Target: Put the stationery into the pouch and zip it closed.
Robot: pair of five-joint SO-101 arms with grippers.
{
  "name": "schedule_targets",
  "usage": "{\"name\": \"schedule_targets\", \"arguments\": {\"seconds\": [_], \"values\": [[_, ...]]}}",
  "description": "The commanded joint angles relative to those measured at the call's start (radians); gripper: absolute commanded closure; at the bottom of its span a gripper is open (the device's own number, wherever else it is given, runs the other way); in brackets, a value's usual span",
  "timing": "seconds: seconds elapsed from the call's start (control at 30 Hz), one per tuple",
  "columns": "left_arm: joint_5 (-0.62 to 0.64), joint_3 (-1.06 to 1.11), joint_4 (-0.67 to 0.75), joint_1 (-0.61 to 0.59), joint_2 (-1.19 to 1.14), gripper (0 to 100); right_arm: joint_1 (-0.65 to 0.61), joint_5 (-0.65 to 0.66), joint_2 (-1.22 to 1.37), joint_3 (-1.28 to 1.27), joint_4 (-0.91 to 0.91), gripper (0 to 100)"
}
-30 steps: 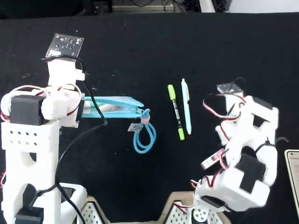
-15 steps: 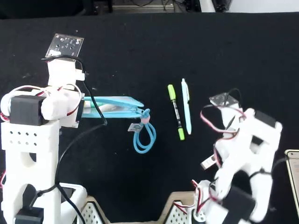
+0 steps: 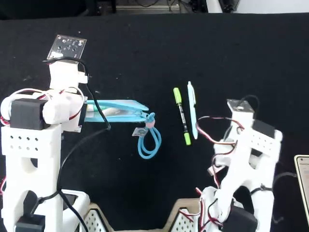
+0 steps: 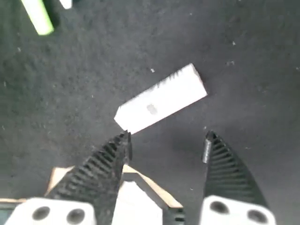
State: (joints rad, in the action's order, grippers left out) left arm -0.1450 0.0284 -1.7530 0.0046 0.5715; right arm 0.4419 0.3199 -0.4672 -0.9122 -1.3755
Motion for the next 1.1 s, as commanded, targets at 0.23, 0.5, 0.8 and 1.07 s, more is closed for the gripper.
{"name": "schedule_targets", "arguments": {"seconds": [0.23,0.5,0.8,1.07], "values": [[-0.011,0.005,-0.008,-0.002,-0.008,97,-0.018,-0.236,0.263,0.044,0.16,76.3],[-0.011,0.005,-0.008,-0.002,-0.008,97,-0.018,-0.229,0.297,0.099,0.325,97.2],[-0.011,0.005,-0.008,-0.002,-0.008,97,-0.015,0.169,0.305,0.298,0.333,98.1],[-0.011,0.005,-0.008,-0.033,-0.008,97,0.153,0.394,0.306,0.309,0.333,78.3]]}}
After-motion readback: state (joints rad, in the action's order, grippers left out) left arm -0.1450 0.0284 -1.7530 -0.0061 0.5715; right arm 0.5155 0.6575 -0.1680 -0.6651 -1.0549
